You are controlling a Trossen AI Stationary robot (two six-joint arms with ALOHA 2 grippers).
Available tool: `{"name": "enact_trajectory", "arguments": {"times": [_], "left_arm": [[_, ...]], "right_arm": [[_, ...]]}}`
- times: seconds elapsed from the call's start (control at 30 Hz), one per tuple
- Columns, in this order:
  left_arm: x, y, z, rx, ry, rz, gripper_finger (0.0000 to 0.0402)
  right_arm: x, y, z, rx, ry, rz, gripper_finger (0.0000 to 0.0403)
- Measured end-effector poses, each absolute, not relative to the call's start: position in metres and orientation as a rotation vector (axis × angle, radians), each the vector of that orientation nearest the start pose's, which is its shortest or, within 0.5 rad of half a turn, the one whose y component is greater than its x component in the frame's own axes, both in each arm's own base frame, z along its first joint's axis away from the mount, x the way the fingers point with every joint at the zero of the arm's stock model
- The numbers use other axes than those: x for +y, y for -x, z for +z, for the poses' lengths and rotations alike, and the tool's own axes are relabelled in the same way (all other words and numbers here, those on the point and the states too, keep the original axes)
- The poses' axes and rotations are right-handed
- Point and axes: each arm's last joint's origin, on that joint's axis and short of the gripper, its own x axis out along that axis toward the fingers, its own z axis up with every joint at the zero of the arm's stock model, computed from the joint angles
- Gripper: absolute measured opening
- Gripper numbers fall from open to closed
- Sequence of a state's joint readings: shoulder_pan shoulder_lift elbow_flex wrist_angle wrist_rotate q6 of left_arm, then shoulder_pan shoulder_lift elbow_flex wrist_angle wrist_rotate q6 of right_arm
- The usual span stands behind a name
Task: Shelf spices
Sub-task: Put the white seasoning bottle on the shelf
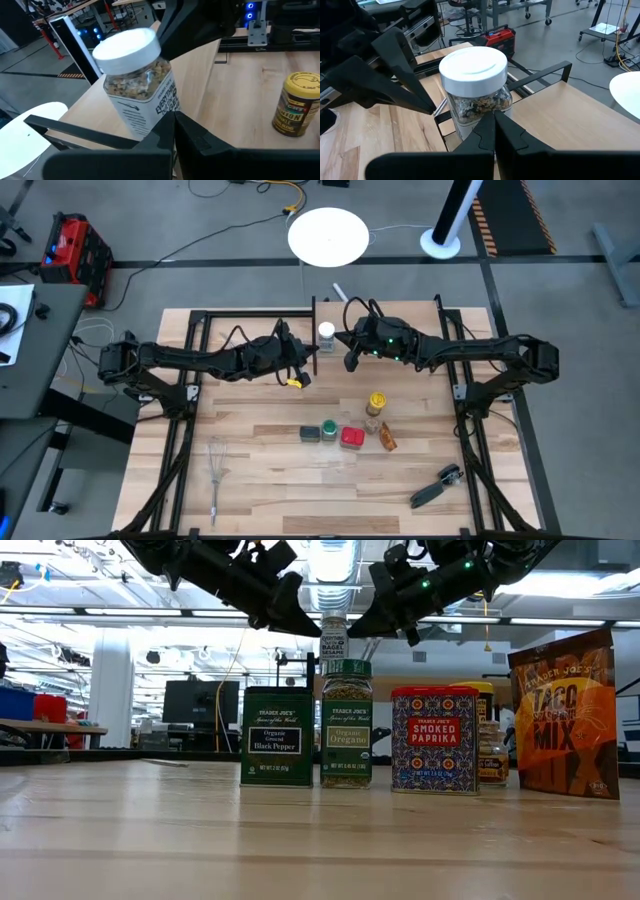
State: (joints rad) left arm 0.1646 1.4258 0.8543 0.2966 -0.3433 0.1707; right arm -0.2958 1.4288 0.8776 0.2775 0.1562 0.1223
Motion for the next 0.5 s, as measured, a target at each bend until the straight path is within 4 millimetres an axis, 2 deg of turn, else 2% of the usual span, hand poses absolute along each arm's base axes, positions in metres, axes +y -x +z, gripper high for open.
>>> {"name": "enact_trajectory", "arguments": {"times": [0.5], "left_arm": [[0.0637, -0.3042, 0.2559, 0.343, -0.214, 0.563, 0.0000]], "right_arm": [[-0.1007, -0.2991, 0.2616, 0.248, -0.133, -0.479, 0.0002]]}}
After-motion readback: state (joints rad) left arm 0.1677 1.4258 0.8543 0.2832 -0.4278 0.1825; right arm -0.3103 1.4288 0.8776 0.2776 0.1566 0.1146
